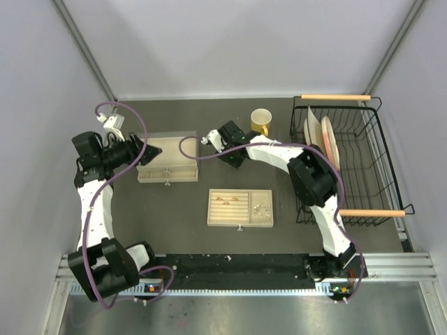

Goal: Organize the mixed jewelry

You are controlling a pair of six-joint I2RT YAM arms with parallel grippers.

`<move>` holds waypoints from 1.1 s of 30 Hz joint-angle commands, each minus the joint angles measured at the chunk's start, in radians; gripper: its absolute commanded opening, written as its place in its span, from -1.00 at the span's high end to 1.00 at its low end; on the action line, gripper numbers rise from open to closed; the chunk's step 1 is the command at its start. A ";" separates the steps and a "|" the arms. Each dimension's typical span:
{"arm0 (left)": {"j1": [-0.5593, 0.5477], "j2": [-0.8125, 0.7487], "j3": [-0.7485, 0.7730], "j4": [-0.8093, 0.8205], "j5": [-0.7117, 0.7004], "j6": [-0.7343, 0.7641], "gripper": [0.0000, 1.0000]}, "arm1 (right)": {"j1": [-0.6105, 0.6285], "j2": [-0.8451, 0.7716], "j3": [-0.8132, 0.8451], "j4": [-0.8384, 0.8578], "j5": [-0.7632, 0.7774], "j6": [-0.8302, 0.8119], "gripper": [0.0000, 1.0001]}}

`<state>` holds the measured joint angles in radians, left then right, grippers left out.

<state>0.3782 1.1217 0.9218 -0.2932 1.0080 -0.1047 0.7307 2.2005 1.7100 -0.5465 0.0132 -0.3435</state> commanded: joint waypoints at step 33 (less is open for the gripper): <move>0.033 0.007 0.031 0.020 0.058 0.011 -0.33 | -0.051 0.010 -0.001 -0.075 -0.136 0.011 0.78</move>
<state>0.4000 1.1240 0.9218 -0.2939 1.0328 -0.1043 0.6907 2.2040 1.7172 -0.5724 -0.1196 -0.3218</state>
